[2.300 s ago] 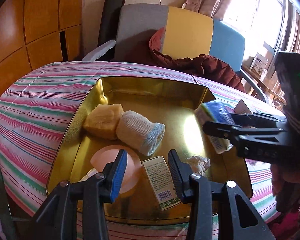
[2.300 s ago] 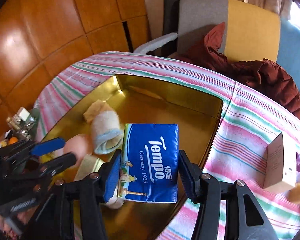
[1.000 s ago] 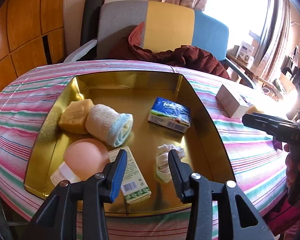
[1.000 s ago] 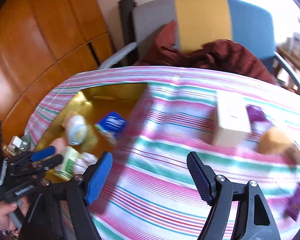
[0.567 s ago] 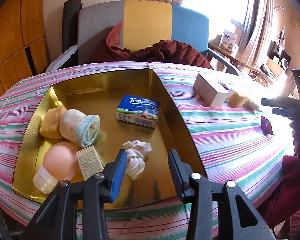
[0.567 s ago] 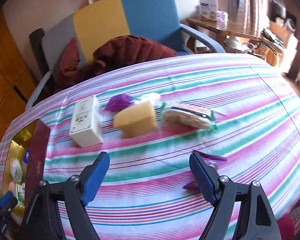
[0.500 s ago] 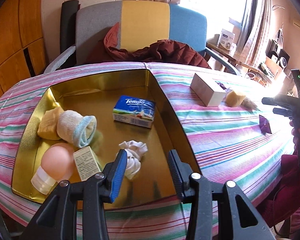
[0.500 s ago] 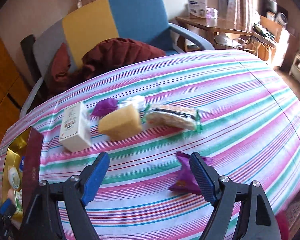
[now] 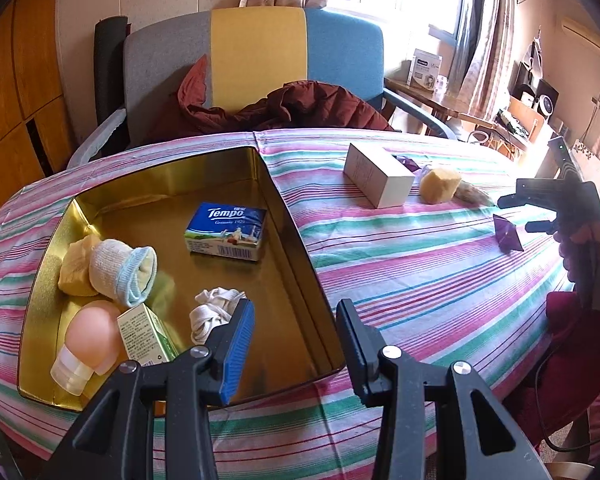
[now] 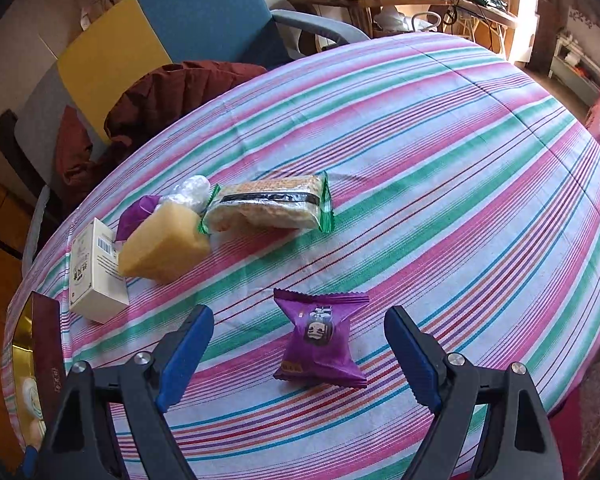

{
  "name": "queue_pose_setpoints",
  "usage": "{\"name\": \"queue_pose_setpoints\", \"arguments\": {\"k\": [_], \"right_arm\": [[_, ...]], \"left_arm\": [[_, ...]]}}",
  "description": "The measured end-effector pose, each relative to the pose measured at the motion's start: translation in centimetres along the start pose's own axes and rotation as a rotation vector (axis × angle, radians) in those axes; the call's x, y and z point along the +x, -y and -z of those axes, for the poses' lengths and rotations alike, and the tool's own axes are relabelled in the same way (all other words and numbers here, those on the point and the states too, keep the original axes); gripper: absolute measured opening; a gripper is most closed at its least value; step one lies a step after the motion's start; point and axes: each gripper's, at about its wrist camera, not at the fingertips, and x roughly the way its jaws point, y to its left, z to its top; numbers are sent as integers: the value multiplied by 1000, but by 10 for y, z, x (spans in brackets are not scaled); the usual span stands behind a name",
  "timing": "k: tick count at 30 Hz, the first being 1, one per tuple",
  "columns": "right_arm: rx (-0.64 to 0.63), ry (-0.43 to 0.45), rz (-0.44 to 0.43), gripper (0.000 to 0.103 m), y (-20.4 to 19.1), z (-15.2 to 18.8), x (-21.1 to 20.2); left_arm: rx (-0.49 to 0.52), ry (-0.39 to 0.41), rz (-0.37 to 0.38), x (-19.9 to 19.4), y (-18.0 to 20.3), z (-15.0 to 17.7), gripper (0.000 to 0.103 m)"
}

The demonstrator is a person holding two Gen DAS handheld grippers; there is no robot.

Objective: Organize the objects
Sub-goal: 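Grasp the purple wrapped snack with the right tool, then grasp the white printed box with the left tool while the right tool holds the purple snack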

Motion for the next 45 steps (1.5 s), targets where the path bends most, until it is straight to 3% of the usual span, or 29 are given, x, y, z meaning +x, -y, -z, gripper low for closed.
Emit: {"name": "queue_pose_setpoints", "arguments": {"k": [5, 11, 15, 24, 32, 38, 45], "right_arm": [[13, -48, 0, 85, 4, -2, 13], [6, -138, -50, 58, 3, -1, 33], [-12, -115, -76, 38, 1, -2, 33], [-34, -91, -170, 38, -9, 1, 32], [-127, -53, -157, 38, -23, 2, 26], [-153, -73, -129, 39, -28, 4, 33], [-187, -97, -110, 40, -33, 7, 38]], "left_arm": [[14, -6, 11, 1, 7, 0, 43], [33, -13, 24, 1, 16, -2, 43], [55, -13, 31, 1, 24, -5, 43], [66, -23, 72, 15, 51, -31, 43], [36, -14, 93, 47, 89, -77, 44], [25, -9, 51, 77, 115, -108, 60], [74, -30, -46, 122, 133, -132, 60]]}}
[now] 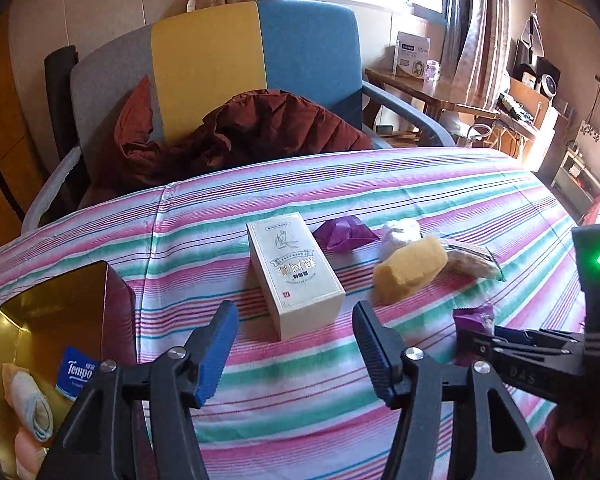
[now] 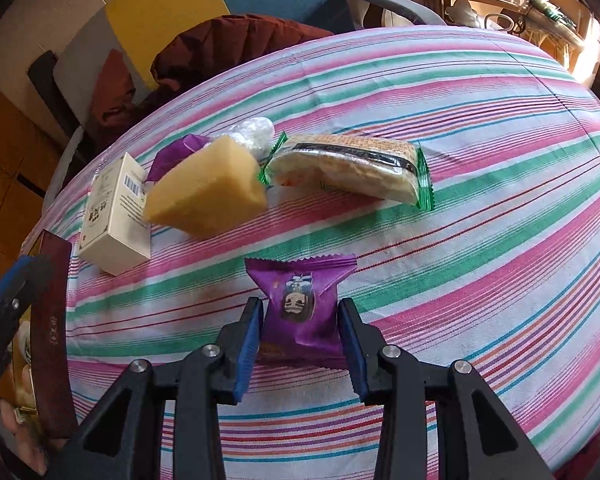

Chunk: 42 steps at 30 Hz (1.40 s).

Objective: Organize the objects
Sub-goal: 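Grasp the white printed box with the left tool while the right tool holds the purple snack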

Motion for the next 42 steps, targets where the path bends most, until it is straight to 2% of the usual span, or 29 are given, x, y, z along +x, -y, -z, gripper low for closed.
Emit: {"name": "queue_pose_setpoints", "arguments": {"k": [7, 11, 19, 23, 25, 31, 33, 42], "right_arm": [[-77, -10, 44, 38, -13, 1, 4], [-96, -11, 39, 38, -16, 2, 4], [-91, -10, 32, 38, -14, 2, 3], [-96, -9, 34, 38, -16, 1, 5], [-95, -10, 33, 38, -16, 0, 5], [-97, -11, 37, 38, -15, 1, 6], [-96, -11, 36, 38, -14, 1, 6], [-109, -3, 19, 37, -15, 1, 4]], "left_arm": [[-57, -57, 6, 39, 0, -20, 61], [-48, -60, 6, 52, 5, -28, 76], [20, -64, -77, 75, 12, -33, 76], [34, -85, -87, 87, 11, -30, 76], [26, -90, -67, 91, 10, -26, 76], [-29, -129, -49, 104, -2, -9, 53], [-57, -122, -18, 105, -7, -6, 52], [-107, -86, 33, 91, -20, 8, 52]]}}
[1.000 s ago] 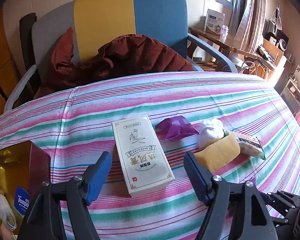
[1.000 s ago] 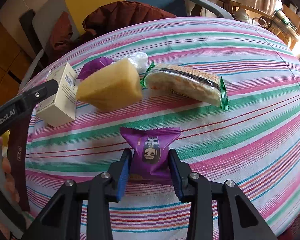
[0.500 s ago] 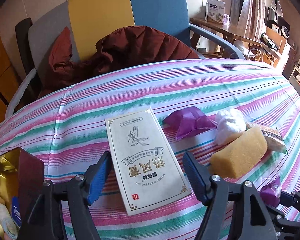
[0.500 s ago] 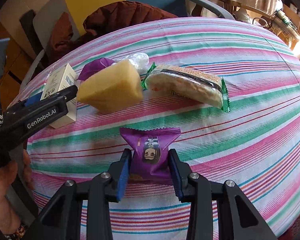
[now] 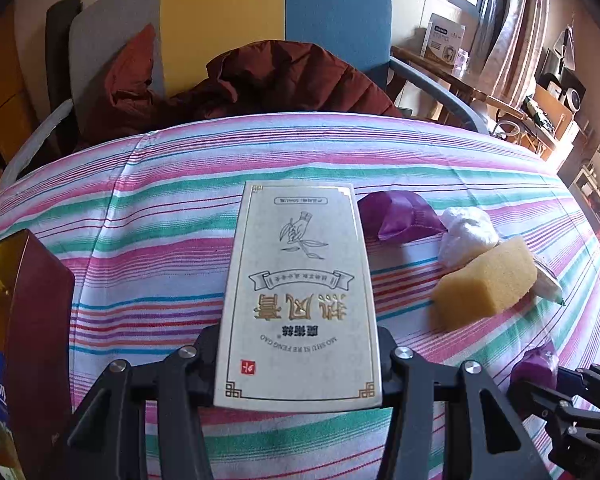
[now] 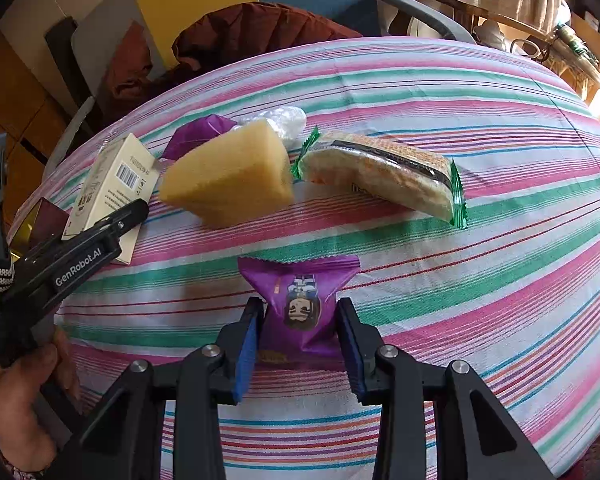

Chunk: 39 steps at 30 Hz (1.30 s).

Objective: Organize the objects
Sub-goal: 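Grasp the white printed box with the left tool while the right tool holds the purple snack, then carry the white box into the gold tray and open the left tool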

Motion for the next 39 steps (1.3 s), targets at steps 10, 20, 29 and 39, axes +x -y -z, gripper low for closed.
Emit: {"name": "queue_pose_setpoints", "arguments": {"k": [10, 20, 29, 39], "right_arm": [[-5, 13, -28, 34, -2, 1, -3], [23, 28, -67, 34, 2, 1, -6], [34, 31, -98, 34, 2, 1, -7], [24, 42, -95, 34, -2, 2, -8]], "left_arm": [[-13, 52, 64, -41, -9, 23, 52], [2, 86, 130, -86, -19, 48, 52], [-45, 107, 134, -126, -64, 62, 52], [-171, 144, 64, -151, -147, 67, 52]]}}
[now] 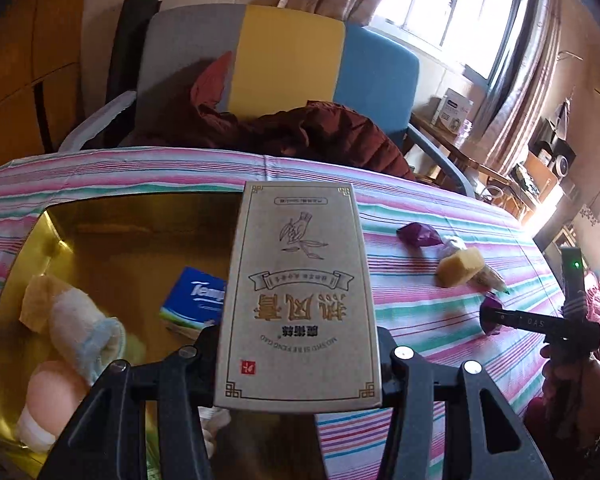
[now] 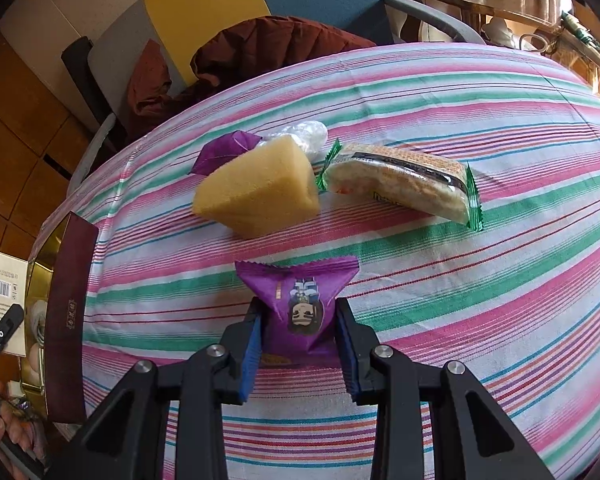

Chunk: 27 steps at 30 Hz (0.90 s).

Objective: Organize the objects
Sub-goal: 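Carry the white box into the gold tray and open the left tool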

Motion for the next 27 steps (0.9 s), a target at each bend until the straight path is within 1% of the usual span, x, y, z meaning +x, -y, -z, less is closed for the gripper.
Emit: {"name": "queue_pose_setpoints", "arguments": {"k": [5, 9, 11, 16, 18, 19, 23, 25, 26, 27], "right_arm": [[-5, 11, 8, 34, -1, 0, -1], [0, 22, 8, 34, -1, 0, -3], [8, 23, 8, 34, 0, 0, -3], [12, 26, 0, 34, 0, 0, -3], [3, 28, -2, 34, -1, -1, -4], [-1, 28, -3, 34, -2, -1, -4], [-11, 25, -2, 34, -4, -1, -3], [-10, 25, -3, 34, -3, -1, -2], [-10, 25, -3, 34, -3, -1, -2], [-10, 24, -3, 34, -3, -1, -2]], "left_arm": [[-103, -13, -38, 3, -49, -3, 52], [-161, -15, -78, 7, -80, -8, 52], [-187, -30, -99, 12, -94, -12, 52], [-229, -77, -156, 33, -120, -20, 52], [-263, -78, -134, 38, -127, -22, 52], [-268, -78, -137, 40, -129, -25, 52], [-271, -69, -196, 42, -132, -32, 54], [-281, -82, -221, 46, -135, -33, 59], [-284, -87, -226, 48, -137, -32, 68], [-289, -84, -231, 47, -139, -31, 73]]}}
